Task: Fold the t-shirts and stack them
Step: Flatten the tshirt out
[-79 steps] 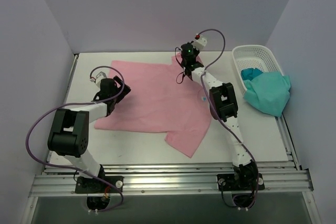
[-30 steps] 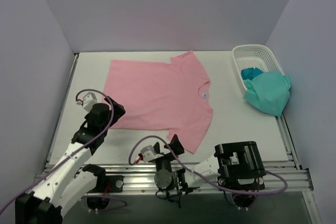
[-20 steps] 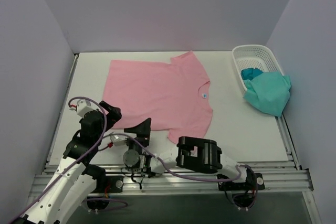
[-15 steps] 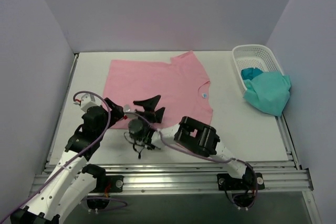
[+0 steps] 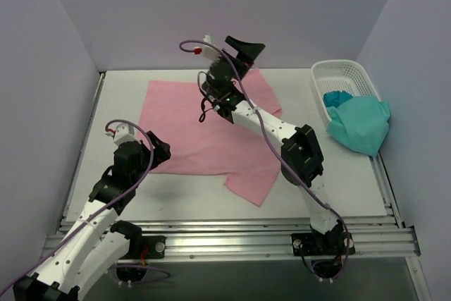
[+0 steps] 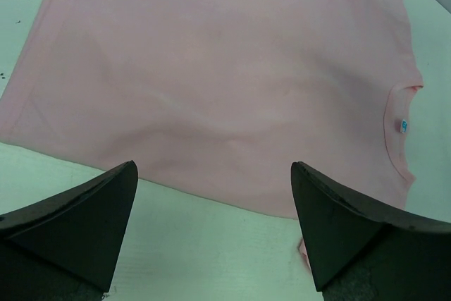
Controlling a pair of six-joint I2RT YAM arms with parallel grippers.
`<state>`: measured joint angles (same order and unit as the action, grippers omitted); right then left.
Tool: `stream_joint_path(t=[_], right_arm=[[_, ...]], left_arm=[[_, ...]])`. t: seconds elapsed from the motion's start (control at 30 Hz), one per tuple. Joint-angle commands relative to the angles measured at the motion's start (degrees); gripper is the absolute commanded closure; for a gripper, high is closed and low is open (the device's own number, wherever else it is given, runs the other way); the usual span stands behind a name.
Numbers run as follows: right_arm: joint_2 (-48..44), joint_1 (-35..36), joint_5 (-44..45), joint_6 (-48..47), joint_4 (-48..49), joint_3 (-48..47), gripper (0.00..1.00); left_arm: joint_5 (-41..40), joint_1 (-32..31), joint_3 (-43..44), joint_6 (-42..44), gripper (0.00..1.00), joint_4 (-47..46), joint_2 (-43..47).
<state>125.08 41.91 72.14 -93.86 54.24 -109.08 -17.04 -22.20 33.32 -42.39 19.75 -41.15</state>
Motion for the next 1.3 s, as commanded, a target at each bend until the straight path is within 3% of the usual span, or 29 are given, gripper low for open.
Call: stream_joint_path(t=[0.0,0.07,0.1,0.17,0.2,0.27,0.3,0.33,0.43,0.47,0.57,0.73,0.93,1.27], right_arm=[[-1.4,3.3,-14.4,31.1,-43.8,-16.5,0.0],[0.3,3.0,-18.2,45.0,-54.5,-25.5,0.0],[0.9,2.3,-29.7,66.3,-73.3,-37.4,0.0],[-1.6,-5.3,-50.7,85.9,-84.8,-40.5,0.03],[-4.6,-8.9,-64.0,102.1,-82.7,-25.5,0.08],[-19.6,-14.8,-65.5,112.9,-72.8,-2.0,0.13],[-24.7,-14.8,-61.8,115.2,-61.8,9.0,0.11],[-34.9,-14.7,-60.7,120.2,-57.6,27.3,0.09],[-50.9,-16.0,-56.9,127.4,-50.6,49.4,0.07],[-54.1,-16.0,-55.7,128.0,-50.7,52.4,0.07],[-62.9,-11.4,-49.1,130.9,-57.6,57.3,0.07],[-73.8,2.8,-40.8,139.3,-68.5,61.3,0.07],[-76.2,12.7,-40.1,149.0,-68.8,71.3,0.1],[-67.6,18.2,-45.2,153.0,-52.1,79.2,0.12]], left_arm=[[0.9,-0.3,2.2,1.6,0.01,-3.2,-0.3],[0.7,-0.2,2.3,1.8,0.01,-3.2,-0.4],[0.6,-0.3,2.2,1.8,0.01,-3.1,-0.3],[0.8,-0.4,2.4,1.9,0.01,-2.9,-0.3],[0.3,-0.5,2.7,1.9,0.01,-1.7,-0.3],[-0.7,-0.7,3.2,1.6,0.01,0.2,0.0],[-1.5,-0.6,3.5,1.5,0.01,3.2,0.5],[-3.0,-0.7,4.4,1.3,0.01,4.8,0.9],[-4.0,-0.8,4.6,1.3,0.02,9.0,3.5],[-4.0,-0.8,4.6,1.3,0.02,9.5,4.3],[-3.4,-0.9,4.1,0.9,0.02,11.4,7.0],[-3.4,-1.0,2.5,0.2,0.02,11.5,6.3],[-3.4,-0.9,0.3,-0.1,0.03,9.6,-0.5],[-3.9,-0.9,-0.7,-1.4,0.04,6.7,-5.1]])
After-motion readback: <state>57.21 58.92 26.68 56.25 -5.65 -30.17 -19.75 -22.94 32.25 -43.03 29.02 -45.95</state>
